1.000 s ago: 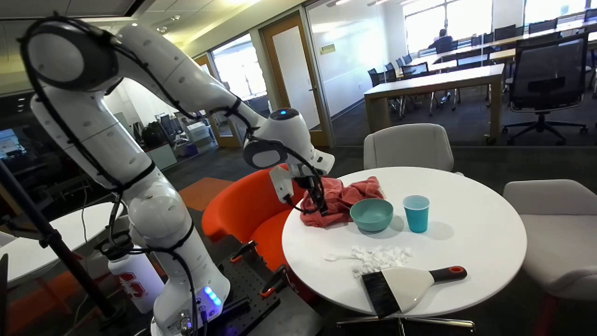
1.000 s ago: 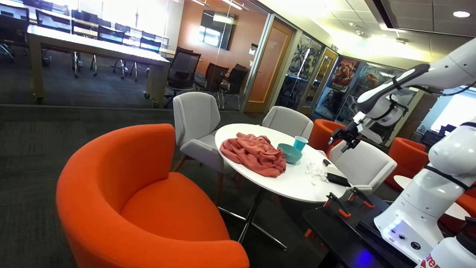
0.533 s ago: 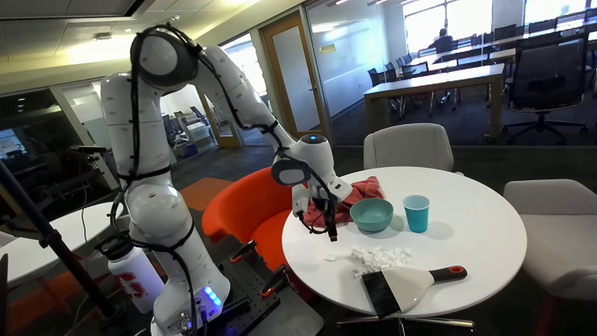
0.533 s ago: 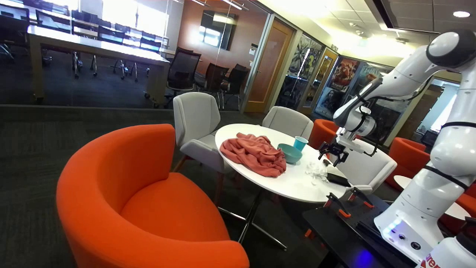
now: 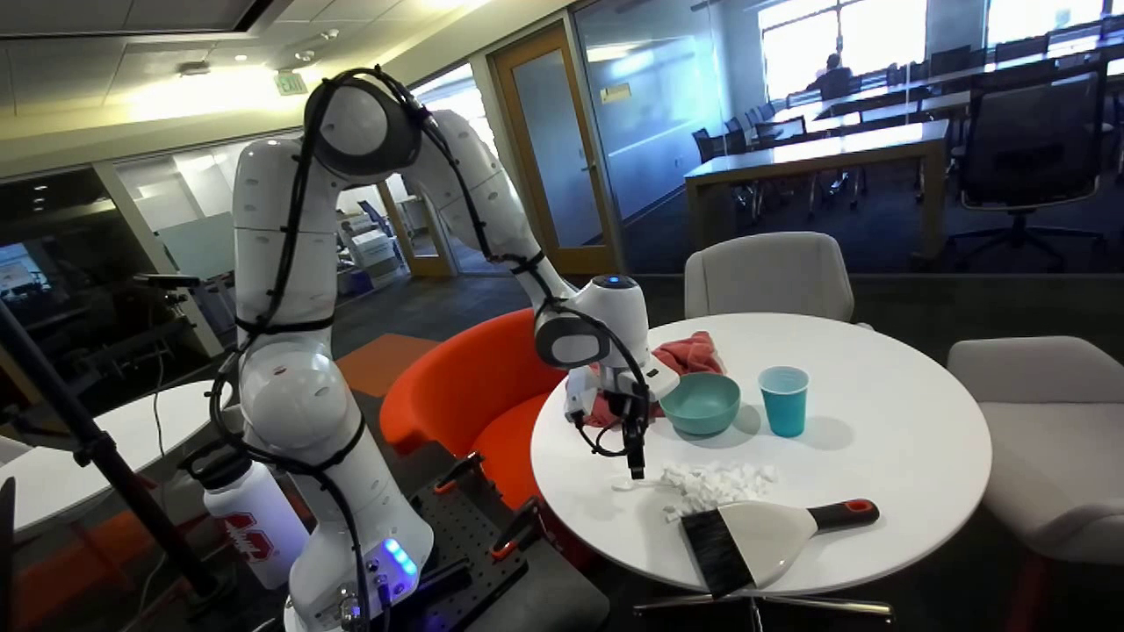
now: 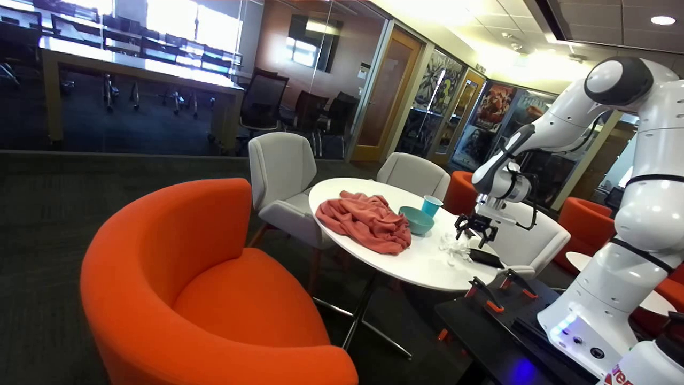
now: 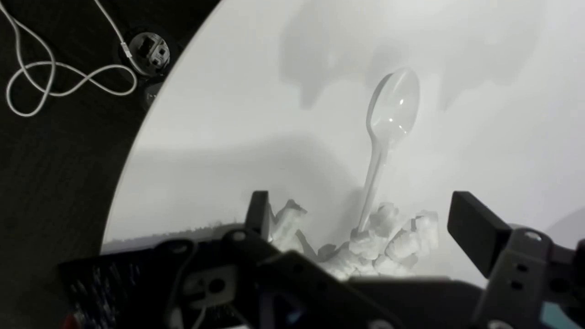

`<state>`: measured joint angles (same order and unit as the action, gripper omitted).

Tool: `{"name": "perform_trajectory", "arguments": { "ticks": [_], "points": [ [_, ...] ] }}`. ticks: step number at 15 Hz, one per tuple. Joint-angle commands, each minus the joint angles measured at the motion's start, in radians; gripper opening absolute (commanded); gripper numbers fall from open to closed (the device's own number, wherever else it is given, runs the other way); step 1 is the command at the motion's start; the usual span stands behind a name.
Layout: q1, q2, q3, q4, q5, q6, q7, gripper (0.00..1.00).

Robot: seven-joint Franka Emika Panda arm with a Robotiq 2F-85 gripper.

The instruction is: Move the white spoon forward

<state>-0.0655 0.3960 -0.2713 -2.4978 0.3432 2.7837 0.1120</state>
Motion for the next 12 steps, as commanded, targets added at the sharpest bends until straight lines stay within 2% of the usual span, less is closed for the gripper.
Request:
{"name": "perform_trajectory", "arguments": {
  "ticks": [1,7,8,10,12],
  "points": [
    [-0.043,-0.007,0.034,-0.002,-0.043,0.003,0.031,1.00],
    [-0.025,0.062,0.058,0.008,-0.051,0.056,0.120,0.99],
    [-0.025,0.075,0.062,0.011,-0.049,0.064,0.130,0.89],
    [-0.021,0.101,0.066,0.018,-0.046,0.084,0.155,0.81],
    [-0.018,0.130,0.066,0.024,-0.042,0.126,0.174,0.78]
  ]
}}
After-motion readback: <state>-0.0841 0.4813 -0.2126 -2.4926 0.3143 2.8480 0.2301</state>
